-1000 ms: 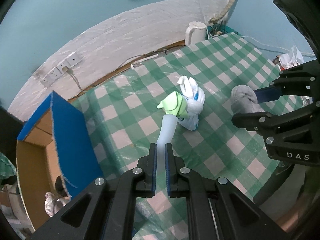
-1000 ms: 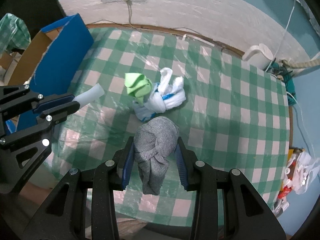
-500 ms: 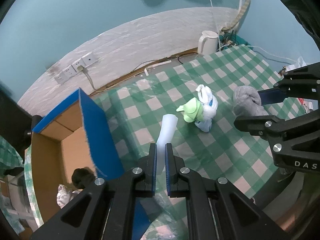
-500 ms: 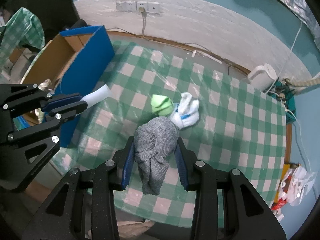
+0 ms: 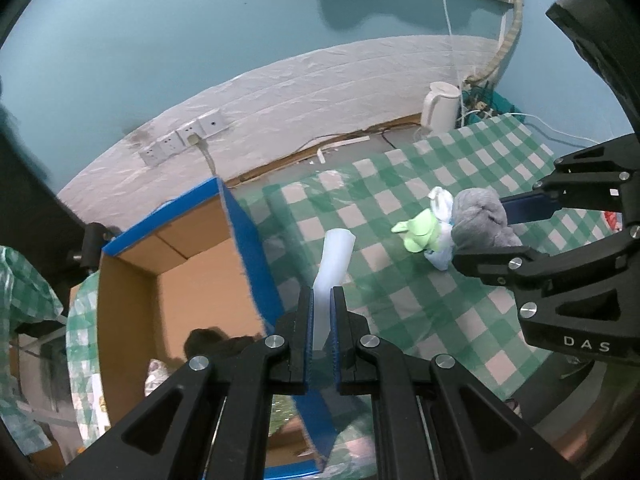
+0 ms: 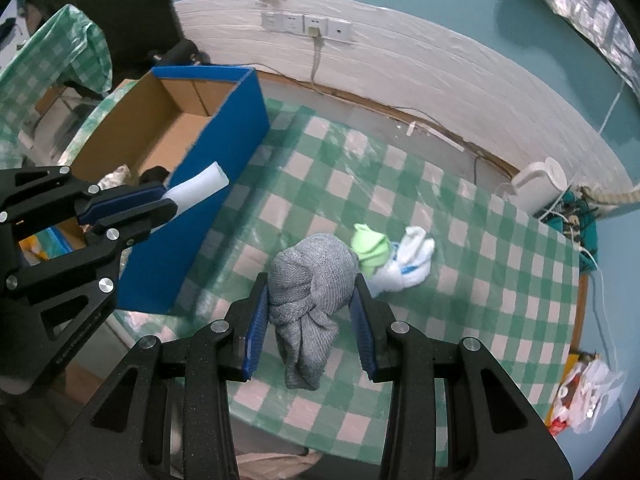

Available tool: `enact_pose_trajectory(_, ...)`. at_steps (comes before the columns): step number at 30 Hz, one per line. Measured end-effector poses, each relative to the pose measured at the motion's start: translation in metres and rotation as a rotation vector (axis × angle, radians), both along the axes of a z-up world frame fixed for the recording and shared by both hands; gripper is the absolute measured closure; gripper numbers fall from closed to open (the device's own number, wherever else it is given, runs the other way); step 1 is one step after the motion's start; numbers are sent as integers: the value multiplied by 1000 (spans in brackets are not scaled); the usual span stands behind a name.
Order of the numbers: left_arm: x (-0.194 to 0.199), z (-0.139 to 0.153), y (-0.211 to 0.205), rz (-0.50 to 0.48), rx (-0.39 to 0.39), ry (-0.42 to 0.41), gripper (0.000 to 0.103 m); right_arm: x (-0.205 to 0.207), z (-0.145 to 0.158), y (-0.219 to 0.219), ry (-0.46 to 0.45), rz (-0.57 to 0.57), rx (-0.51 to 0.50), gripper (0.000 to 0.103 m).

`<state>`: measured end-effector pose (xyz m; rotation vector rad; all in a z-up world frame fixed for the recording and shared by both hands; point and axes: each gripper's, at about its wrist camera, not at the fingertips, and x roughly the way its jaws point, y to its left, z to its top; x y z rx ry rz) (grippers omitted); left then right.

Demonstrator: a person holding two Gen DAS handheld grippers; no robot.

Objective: Organize soft objects
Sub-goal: 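Carry the foam tube and grey sock over the cardboard box with both tools, then open both tools to drop the foam tube and grey sock into the box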

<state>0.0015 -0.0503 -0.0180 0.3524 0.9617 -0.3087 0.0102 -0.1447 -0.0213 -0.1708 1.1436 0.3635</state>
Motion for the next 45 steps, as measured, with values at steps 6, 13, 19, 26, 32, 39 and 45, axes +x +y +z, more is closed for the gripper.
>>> enact_pose_trajectory(6,1,-1,21,37,2,1,95,4,4,25,-6,33,-6,65)
enact_pose_trajectory(13,4,-1,50,88,-7,-2,96,10,7,52,-5,72,-10,65)
enact_pose_trajectory(19,7,-2,74,136,-14,0,95,15,8,78,0,105,-9,65)
enact_pose_trajectory(26,10,-5,99,183,-14,7,95,20,10,107,-1,142,-6,65)
enact_pose_trajectory(32,11,-10,120,222,-18,18,95,26,7,134,9,177,2,65)
enact_pose_trajectory(39,12,-15,146,268,-21,32,95,32,-2,161,31,209,0,65)
enact_pose_trajectory(45,11,-21,162,302,-24,50,95,33,-7,176,44,226,-3,65)
